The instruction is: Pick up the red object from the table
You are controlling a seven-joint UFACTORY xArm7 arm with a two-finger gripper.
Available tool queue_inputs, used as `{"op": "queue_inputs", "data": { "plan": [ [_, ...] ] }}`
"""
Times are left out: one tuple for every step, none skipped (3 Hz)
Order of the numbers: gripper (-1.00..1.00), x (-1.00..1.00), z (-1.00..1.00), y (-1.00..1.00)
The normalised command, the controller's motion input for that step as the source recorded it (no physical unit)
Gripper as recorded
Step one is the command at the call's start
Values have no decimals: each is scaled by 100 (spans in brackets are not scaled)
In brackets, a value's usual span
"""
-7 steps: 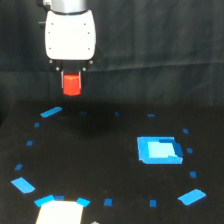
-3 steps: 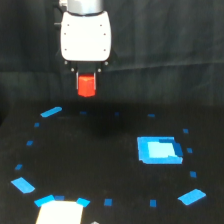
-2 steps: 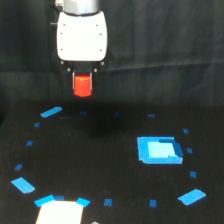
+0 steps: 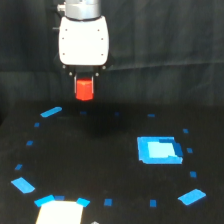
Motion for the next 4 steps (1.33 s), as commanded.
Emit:
{"op": "queue_inputs", "data": {
  "plan": [
    [-94, 44, 4, 11],
    [-100, 27, -34, 7],
    [-100, -47, -8, -16],
    [-100, -25, -69, -19]
  ]
}}
